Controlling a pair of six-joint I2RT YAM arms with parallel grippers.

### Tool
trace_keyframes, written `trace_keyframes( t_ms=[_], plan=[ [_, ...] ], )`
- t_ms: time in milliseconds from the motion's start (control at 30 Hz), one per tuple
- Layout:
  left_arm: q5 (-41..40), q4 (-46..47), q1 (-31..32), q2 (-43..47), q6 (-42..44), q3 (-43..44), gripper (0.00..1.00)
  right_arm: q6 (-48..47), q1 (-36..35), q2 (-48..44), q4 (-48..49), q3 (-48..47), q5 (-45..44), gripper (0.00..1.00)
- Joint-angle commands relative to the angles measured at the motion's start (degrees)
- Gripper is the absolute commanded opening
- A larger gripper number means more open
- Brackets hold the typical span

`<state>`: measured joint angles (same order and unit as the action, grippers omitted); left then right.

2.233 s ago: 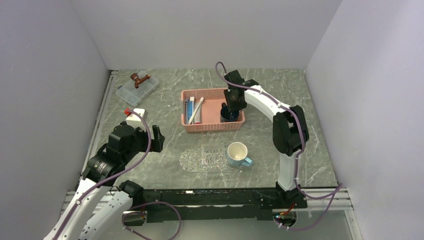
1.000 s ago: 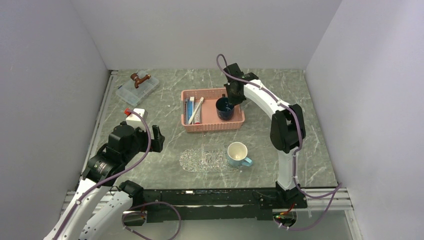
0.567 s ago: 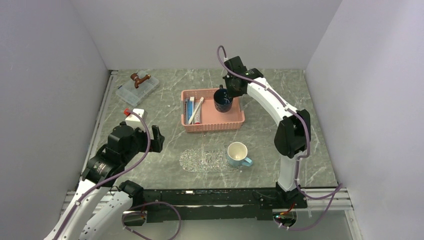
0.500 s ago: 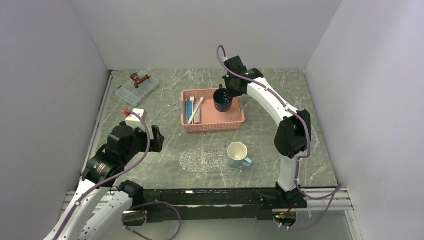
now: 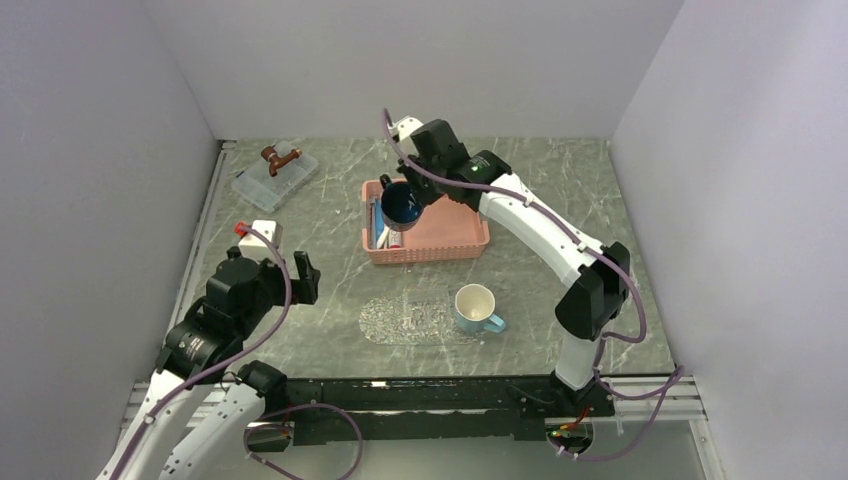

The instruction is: Prepare toiletry sets of a toothbrush and toothpaste on the tray

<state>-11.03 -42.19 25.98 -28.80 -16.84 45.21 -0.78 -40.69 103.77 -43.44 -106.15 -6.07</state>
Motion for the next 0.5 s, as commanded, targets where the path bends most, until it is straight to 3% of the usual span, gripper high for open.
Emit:
trace_keyframes(
  t_ms=[0,200,467],
  plan=[
    [-5.33,-0.52,0.02,1.93,-1.24,0.56,0.99,-4.94,-1.19,-2.78,5.14,-3.92,5.59,0.00],
    [-10.97,-1.59,0.04,5.42,-2.20,0.58,0.99,-9.70,-5.02,-1.79,5.63,-3.69,10.02,0.00],
    [-15.71,-2.64,-0.04,9.48,-3.40,0.72,0.99,-13.46,-8.16,5.08,-3.06,-10.82,18.02,0.00]
  ],
)
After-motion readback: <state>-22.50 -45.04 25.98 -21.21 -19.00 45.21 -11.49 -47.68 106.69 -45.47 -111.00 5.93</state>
